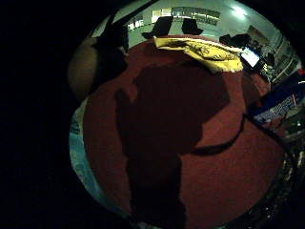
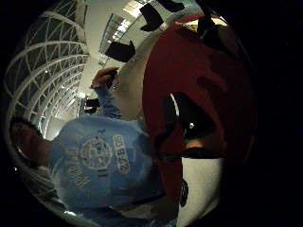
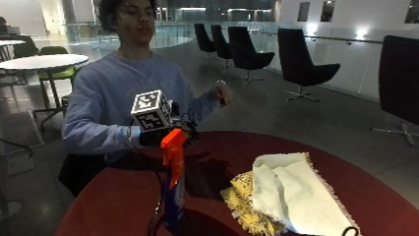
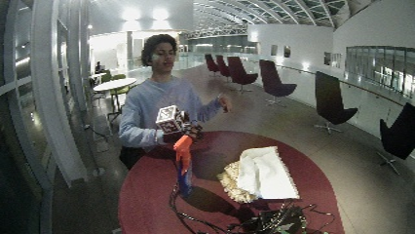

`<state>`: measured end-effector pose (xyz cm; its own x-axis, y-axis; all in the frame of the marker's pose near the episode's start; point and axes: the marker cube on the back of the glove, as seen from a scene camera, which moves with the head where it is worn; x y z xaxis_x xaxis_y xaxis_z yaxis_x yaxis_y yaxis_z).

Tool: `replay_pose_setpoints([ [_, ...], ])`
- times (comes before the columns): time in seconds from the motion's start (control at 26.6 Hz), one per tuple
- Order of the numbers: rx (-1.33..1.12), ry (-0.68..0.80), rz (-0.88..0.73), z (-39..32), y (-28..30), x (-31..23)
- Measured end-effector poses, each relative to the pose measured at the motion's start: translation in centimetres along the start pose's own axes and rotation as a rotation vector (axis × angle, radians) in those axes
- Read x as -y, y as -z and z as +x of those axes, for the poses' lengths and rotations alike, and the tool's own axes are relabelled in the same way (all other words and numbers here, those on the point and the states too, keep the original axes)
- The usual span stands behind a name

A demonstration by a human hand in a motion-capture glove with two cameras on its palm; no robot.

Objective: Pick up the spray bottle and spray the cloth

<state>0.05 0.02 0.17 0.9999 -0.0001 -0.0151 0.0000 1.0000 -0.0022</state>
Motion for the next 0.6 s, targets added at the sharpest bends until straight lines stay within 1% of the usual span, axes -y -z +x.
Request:
replay_pose_setpoints([
  [0.6,-0.038,-0.023,-0.041,0.66,-0.47,0.58],
])
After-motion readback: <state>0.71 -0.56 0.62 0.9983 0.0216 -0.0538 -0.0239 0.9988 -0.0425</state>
